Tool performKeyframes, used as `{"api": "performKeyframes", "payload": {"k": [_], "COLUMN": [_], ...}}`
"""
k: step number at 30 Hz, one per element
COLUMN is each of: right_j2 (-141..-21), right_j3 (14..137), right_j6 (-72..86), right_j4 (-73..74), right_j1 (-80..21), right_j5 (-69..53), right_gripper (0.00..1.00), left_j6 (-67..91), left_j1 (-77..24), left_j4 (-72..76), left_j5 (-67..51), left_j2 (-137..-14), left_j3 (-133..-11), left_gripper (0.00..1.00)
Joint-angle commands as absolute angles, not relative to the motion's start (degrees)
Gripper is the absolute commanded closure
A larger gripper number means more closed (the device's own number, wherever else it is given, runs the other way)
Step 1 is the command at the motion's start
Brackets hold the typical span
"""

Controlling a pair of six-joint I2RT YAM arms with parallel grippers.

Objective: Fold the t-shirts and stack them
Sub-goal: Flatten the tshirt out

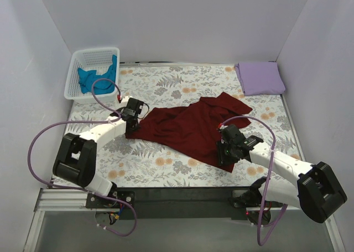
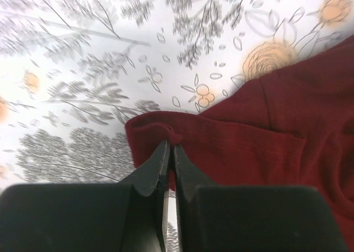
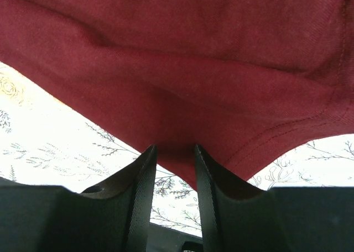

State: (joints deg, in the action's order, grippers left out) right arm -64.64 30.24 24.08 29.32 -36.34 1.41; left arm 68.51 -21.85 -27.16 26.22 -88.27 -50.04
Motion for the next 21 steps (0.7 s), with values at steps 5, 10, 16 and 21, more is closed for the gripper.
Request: {"api": "performKeyframes", "payload": {"k": [5,10,16,21], "right_j2": [-68.1,-70.4,-69.9,-69.9], "right_j3": [29.6,29.7,29.9,30.1], "right_j6": [25.4,25.5,26.2,26.2], "right_j4": [31.0,31.5,32.1,32.4], "right_j1": [-35.2,-34.9,-34.5,-34.4], "right_j5": [5.4,6.1,8.0,8.1], "right_gripper": [0.62,0.63,0.64,0.64], "left_j6": [45.8,35.5,34.6,57.7], "left_j1": [-20.0,-17.3,-14.4,-8.5], "left_j4": [-17.1,-8.5,7.9,2.8], "left_j5": [34.8,34.2,31.7,33.0], "left_j2": [-76.4,-71.7,-60.3,-54.1], "left_j3": [-53.4,-54.2,-43.2,-33.1], "left_gripper": [1.00,1.00,1.00,0.95]}}
